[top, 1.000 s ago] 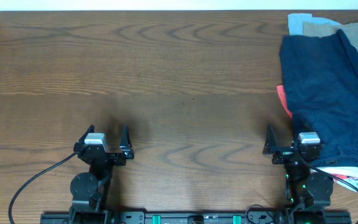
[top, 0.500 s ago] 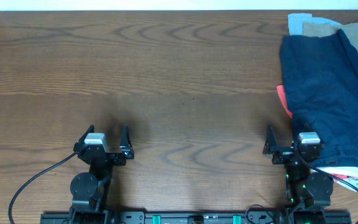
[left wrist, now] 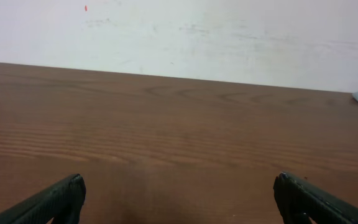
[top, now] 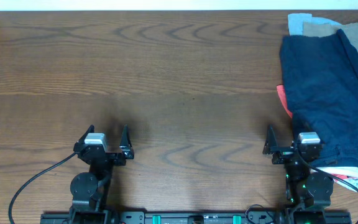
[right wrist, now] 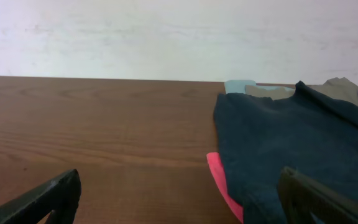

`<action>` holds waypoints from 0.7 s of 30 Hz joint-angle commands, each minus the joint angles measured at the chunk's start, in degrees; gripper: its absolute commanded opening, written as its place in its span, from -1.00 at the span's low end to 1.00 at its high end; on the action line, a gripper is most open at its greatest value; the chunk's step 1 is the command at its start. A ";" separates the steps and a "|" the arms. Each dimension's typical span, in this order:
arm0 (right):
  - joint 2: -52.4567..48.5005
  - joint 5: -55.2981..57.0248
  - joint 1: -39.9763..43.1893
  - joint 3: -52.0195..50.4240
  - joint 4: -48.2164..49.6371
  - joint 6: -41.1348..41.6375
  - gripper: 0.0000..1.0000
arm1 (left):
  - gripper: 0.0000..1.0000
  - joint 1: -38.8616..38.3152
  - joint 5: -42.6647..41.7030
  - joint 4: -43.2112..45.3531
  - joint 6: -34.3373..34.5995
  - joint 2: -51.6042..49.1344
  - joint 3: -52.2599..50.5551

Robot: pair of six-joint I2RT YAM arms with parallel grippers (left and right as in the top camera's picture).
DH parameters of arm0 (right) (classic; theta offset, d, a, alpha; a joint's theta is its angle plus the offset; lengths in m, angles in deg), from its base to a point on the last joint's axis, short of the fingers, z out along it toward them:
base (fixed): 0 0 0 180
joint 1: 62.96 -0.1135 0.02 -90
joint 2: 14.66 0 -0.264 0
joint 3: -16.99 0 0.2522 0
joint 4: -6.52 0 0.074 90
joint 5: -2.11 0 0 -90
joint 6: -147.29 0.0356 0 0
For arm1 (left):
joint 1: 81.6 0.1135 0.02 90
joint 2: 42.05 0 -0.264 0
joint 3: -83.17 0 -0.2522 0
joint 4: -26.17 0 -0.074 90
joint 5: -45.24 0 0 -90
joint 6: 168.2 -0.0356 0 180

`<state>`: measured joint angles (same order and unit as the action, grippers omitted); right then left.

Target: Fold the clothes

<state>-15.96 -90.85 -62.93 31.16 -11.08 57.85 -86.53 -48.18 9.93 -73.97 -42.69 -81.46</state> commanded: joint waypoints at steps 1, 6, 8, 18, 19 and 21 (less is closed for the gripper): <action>-0.15 0.13 -0.85 -0.09 -0.24 -0.83 0.98 | 0.96 0.26 0.46 -1.20 -0.72 -0.07 -1.38; -0.22 -0.63 -0.85 -0.09 -0.13 4.83 0.99 | 0.96 0.26 0.46 -1.27 2.32 -0.42 -1.38; -0.26 -1.51 -0.85 -0.04 -0.13 6.25 0.98 | 0.96 0.26 0.42 -1.33 6.10 -0.63 -1.20; -4.46 -0.83 -0.83 9.09 -11.23 6.21 0.99 | 0.96 0.26 -2.16 -8.11 7.30 -9.14 8.07; -5.84 -0.46 -0.83 10.49 -12.13 6.21 0.99 | 0.95 0.26 -2.21 -9.92 7.30 -10.95 10.03; -9.88 0.31 -0.83 13.86 -13.60 6.12 0.99 | 0.96 0.26 -2.58 -13.40 7.28 -14.58 14.01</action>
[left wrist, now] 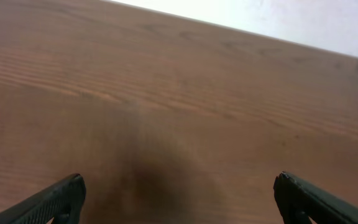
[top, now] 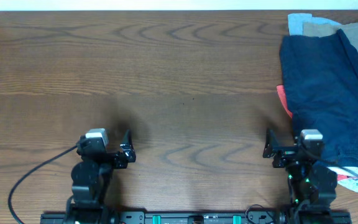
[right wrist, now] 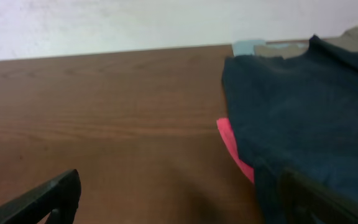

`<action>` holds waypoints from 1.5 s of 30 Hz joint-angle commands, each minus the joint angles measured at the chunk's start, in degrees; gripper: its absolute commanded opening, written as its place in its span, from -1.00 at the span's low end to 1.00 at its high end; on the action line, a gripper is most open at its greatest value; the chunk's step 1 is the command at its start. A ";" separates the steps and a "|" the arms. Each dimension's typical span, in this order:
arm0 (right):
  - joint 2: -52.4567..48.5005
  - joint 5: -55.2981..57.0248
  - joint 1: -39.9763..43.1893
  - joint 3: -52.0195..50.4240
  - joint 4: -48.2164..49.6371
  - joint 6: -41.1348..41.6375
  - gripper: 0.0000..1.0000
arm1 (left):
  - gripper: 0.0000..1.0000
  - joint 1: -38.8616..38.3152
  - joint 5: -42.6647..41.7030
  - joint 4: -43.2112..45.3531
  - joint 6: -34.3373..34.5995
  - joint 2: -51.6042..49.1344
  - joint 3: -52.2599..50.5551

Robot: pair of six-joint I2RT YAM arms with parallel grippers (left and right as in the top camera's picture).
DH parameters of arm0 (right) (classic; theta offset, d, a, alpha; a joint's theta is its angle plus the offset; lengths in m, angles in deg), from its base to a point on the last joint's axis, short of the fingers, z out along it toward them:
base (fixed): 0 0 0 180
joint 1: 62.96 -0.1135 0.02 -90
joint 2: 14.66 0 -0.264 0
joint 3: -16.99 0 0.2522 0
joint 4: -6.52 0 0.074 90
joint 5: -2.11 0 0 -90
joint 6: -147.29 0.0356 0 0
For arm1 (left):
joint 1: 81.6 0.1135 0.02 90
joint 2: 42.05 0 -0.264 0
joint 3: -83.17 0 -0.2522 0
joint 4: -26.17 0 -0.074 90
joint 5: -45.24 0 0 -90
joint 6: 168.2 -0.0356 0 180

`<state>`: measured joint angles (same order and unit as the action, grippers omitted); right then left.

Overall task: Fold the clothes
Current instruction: 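Reach the right gripper to the navy shorts on the clothes pile and grasp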

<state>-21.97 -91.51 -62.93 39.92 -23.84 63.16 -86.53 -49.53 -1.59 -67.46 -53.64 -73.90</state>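
Observation:
A pile of clothes lies at the table's right edge, topped by a dark navy garment. A tan piece, a light blue piece and a red piece stick out from under it. My right gripper is open near the front edge, its right finger at the navy garment's hem. Far to the left, my left gripper is open over bare wood, with nothing between its fingers.
The brown wooden table stretches between the arms and the pile. A white wall runs behind the far edge. A white tag with red print lies by the right arm's base.
Both wrists have tipped downward: each wrist view now shows more table and less wall. In the overhead view both grippers sit slightly lower. The clothes have not moved.

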 commanded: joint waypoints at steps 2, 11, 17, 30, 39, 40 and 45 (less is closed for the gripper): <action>-8.61 1.33 -0.83 8.59 -2.23 0.72 0.98 | 0.96 0.26 -1.20 -5.42 0.74 -7.58 10.64; -36.37 1.97 -0.79 28.46 -14.47 -2.95 0.98 | 0.96 0.26 -1.20 -22.47 0.72 -24.65 28.81; -56.06 4.31 -0.79 44.72 -28.79 -9.49 0.98 | 0.96 0.26 -1.22 -34.73 0.72 -33.46 38.80; -72.96 13.03 -0.02 52.92 -24.39 -10.62 0.97 | 0.96 0.26 -1.20 -39.93 0.76 -43.34 42.93; -84.41 16.87 1.86 52.92 -17.14 -10.64 0.35 | 0.96 0.26 -1.22 -39.93 0.76 -44.24 42.93; -85.74 18.12 1.95 52.94 -16.94 -10.67 0.33 | 0.96 0.26 -1.22 -39.93 0.79 -44.26 42.93; -91.36 23.37 1.95 52.92 -14.88 -10.64 0.31 | 0.96 0.26 -1.22 -39.91 0.76 -44.26 42.93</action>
<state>-111.19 -72.67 -61.53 91.88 -39.51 52.62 -86.53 -50.43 -41.33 -67.43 -97.82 -32.17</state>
